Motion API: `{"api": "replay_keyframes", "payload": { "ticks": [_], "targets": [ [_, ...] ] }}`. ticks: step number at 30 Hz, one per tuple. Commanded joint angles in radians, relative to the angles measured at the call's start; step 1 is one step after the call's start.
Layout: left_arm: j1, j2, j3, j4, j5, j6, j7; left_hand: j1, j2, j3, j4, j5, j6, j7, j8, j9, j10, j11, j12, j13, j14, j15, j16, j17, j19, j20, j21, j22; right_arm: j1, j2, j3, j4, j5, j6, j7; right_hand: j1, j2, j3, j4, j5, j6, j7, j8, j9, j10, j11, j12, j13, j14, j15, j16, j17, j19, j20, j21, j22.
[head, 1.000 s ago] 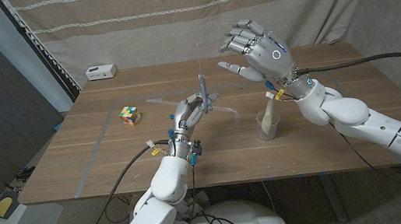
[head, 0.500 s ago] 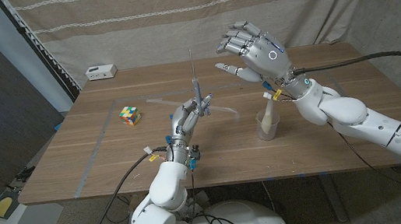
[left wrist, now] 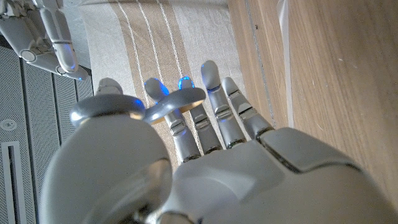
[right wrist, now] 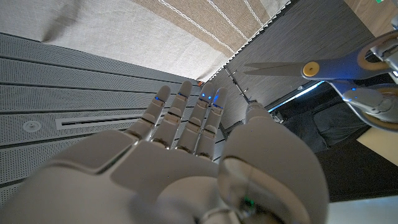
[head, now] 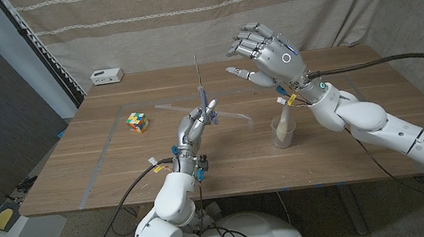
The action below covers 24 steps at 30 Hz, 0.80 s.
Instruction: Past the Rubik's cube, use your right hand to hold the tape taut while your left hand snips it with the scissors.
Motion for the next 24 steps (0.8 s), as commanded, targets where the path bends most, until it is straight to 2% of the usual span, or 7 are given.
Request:
{"api": "replay_keyframes", "payload": {
  "ticks": [1, 6, 7, 10, 16, 21, 24],
  "targets": [
    [0.004, 0.025, -0.015, -0.02, -0.024, 0.045, 0.006, -0.056, -0.003, -0.084, -0.01, 0.013, -0.001, 0.018, 0.014, 0.023, 0.056, -0.042, 0.487, 0.014, 0.025, -0.131, -0.005, 0.004, 0.016, -0.001, 0.001, -0.003, 0.008, 0.002, -0.002, -0.002, -0.003, 0.001, 0.015, -0.01, -0.003, -0.001, -0.006, -0.002, 0.003, -0.003, -0.009, -0.001, 0.0, 0.001, -0.006, 0.001, -0.009, -0.069, 0.007, -0.001, 0.009, -0.001, -0.004, 0.003],
    [-0.002, 0.056, -0.02, -0.031, -0.032, 0.074, -0.013, -0.096, -0.006, -0.153, -0.015, 0.016, -0.02, 0.039, 0.011, 0.032, 0.025, -0.039, 0.505, 0.01, 0.024, -0.129, -0.016, -0.005, 0.019, 0.015, -0.003, -0.007, 0.017, 0.007, -0.005, 0.001, -0.005, 0.001, 0.026, -0.013, -0.003, -0.002, -0.007, -0.002, 0.006, -0.002, -0.014, -0.001, 0.003, 0.003, -0.009, -0.001, -0.011, -0.065, 0.008, -0.004, 0.01, 0.0, -0.006, 0.003],
    [-0.002, 0.07, -0.024, -0.041, -0.04, 0.088, -0.024, -0.097, -0.001, -0.189, -0.026, 0.022, -0.048, 0.036, 0.021, 0.066, 0.002, -0.037, 0.521, 0.013, 0.016, -0.132, -0.023, -0.007, 0.014, 0.023, -0.008, -0.01, 0.023, 0.009, -0.007, 0.005, -0.005, 0.005, 0.027, -0.013, -0.003, -0.002, -0.007, -0.002, 0.006, -0.002, -0.015, -0.001, 0.002, 0.002, -0.01, -0.001, -0.011, -0.064, 0.009, -0.004, 0.009, 0.0, -0.007, 0.003],
    [0.0, 0.094, -0.028, -0.06, -0.039, 0.11, -0.029, -0.114, -0.004, -0.234, -0.03, 0.025, -0.086, 0.046, 0.014, 0.079, -0.049, -0.039, 0.503, -0.009, 0.004, -0.13, -0.036, -0.016, 0.011, 0.033, -0.013, -0.012, 0.03, 0.012, -0.011, 0.01, -0.007, 0.008, 0.031, -0.015, -0.004, -0.002, -0.008, -0.003, 0.007, 0.0, -0.019, -0.001, 0.001, 0.0, -0.012, -0.003, -0.013, -0.063, 0.009, -0.007, 0.01, 0.002, -0.008, 0.003],
    [0.009, 0.14, -0.04, -0.104, -0.04, 0.156, -0.034, -0.18, -0.001, -0.354, -0.027, 0.026, -0.147, 0.079, 0.007, 0.109, -0.115, -0.038, 0.495, -0.006, -0.016, -0.125, -0.056, -0.022, 0.002, 0.06, -0.027, -0.02, 0.043, 0.017, -0.017, 0.021, -0.007, 0.013, 0.036, -0.019, -0.004, -0.003, -0.008, -0.003, 0.007, -0.001, -0.026, -0.001, 0.002, 0.003, -0.017, -0.004, -0.015, -0.061, 0.011, -0.01, 0.011, 0.003, -0.011, 0.003],
    [0.012, 0.177, -0.052, -0.129, -0.067, 0.2, -0.053, -0.228, -0.001, -0.405, -0.02, 0.023, -0.197, 0.096, -0.001, 0.129, -0.174, -0.02, 0.504, 0.007, -0.055, -0.102, -0.068, -0.014, -0.01, 0.08, -0.039, -0.025, 0.049, 0.019, -0.02, 0.022, -0.007, 0.012, 0.042, -0.023, -0.005, -0.004, -0.009, -0.004, 0.008, -0.001, -0.033, 0.0, -0.001, 0.004, -0.022, -0.006, -0.017, -0.06, 0.011, -0.014, 0.011, 0.004, -0.014, 0.003],
    [0.015, 0.187, -0.061, -0.13, -0.085, 0.207, -0.059, -0.26, -0.002, -0.413, -0.015, 0.018, -0.209, 0.105, -0.005, 0.133, -0.195, -0.008, 0.508, -0.001, -0.064, -0.095, -0.068, -0.009, -0.016, 0.092, -0.047, -0.029, 0.051, 0.019, -0.02, 0.02, -0.008, 0.009, 0.047, -0.025, -0.006, -0.005, -0.009, -0.004, 0.009, 0.0, -0.036, 0.0, -0.001, 0.005, -0.024, -0.007, -0.019, -0.058, 0.012, -0.016, 0.011, 0.006, -0.016, 0.003]
  ]
}}
